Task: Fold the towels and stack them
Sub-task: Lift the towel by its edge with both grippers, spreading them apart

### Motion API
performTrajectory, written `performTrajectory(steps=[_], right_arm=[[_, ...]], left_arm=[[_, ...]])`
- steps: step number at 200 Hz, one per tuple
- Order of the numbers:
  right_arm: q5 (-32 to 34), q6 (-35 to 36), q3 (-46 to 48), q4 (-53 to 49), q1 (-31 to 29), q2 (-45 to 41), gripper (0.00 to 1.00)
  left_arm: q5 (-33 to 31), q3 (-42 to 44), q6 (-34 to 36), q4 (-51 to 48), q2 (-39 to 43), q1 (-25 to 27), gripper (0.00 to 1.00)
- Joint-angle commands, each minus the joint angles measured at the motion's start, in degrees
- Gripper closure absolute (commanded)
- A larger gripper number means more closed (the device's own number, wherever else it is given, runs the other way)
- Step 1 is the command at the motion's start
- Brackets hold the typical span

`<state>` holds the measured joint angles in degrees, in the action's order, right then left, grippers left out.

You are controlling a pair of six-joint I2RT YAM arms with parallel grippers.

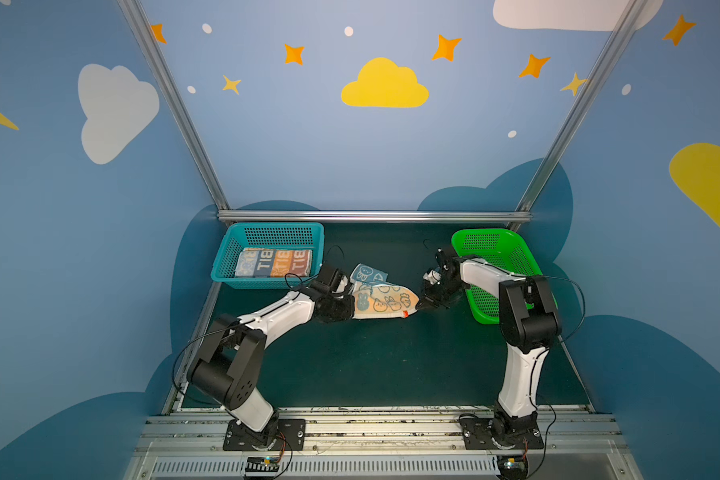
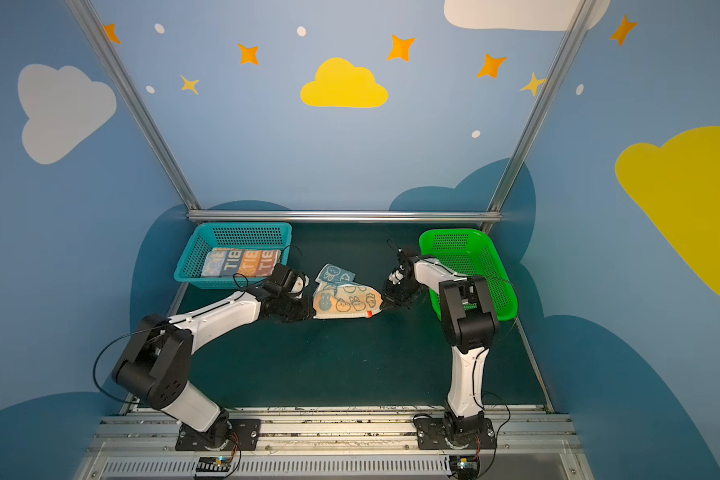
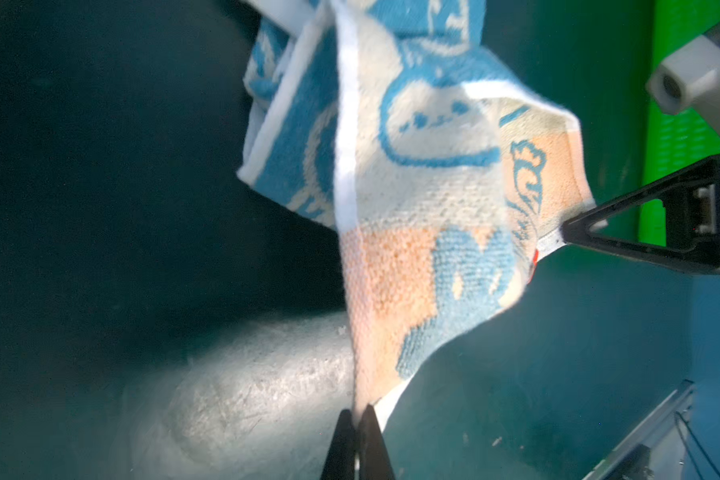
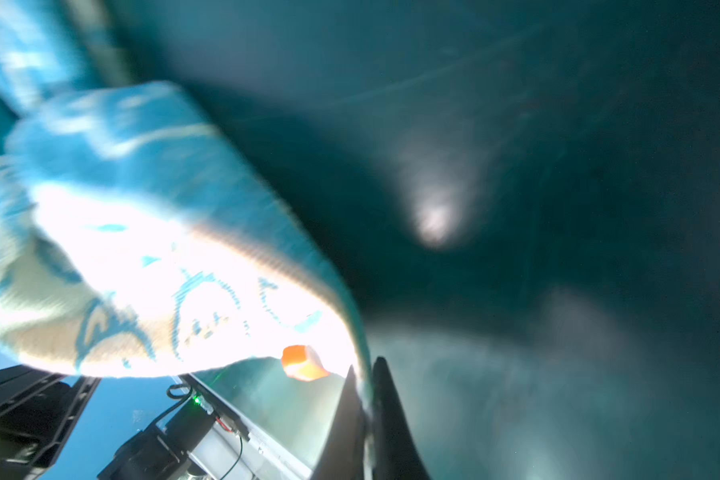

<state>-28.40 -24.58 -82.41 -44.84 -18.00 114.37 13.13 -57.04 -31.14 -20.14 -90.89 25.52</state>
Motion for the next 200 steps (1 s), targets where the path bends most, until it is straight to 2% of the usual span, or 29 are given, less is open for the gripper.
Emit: performTrajectory(steps=[1,29,54,73,79,95,135,164,200], right_arm=[[2.3,1.9,-9.7,-9.0,-1.2,-7.9,1.0],[3.8,2.1,-24.9,-15.9,-1.6,-10.6,1.0],[2.6,3.6,-35.7,-16.3,-1.6,-11.0,1.0],[3.0,4.8,-39.6,-12.4,-1.6,-12.5,1.0],[4.2,2.2,-40.0,-10.9,-1.6,-13.2,1.0],[5.1,0.8,-40.8,-6.8,-1.6,-15.7,1.0],[4.2,2.4,-51.6,-11.3,-1.9,-15.4,1.0],[4.7,4.9,-50.1,-11.6,-3.5,-20.0,1.0],[5.5,6.9,-39.1,-8.8,-6.4,-30.8,1.0]], left_arm=[[3.5,-4.6,-2.5,-2.7,4.1,-1.9,0.97],[4.1,-11.2,-5.3,-4.6,7.6,-4.9,0.97],[3.9,-19.2,-6.0,-5.6,9.0,-8.3,0.97],[4.2,-28.3,-5.4,-9.4,7.4,-11.0,0.97],[4.7,-30.8,-5.4,-10.1,6.8,-11.7,0.97],[5.5,-37.5,-5.4,-12.1,5.4,-13.3,0.97],[6.2,-49.3,-4.2,-16.3,3.8,-14.4,0.97],[6.0,-50.4,-4.4,-17.6,7.7,-14.2,0.97],[3.3,-47.7,-4.4,-19.0,16.6,-11.5,0.97]])
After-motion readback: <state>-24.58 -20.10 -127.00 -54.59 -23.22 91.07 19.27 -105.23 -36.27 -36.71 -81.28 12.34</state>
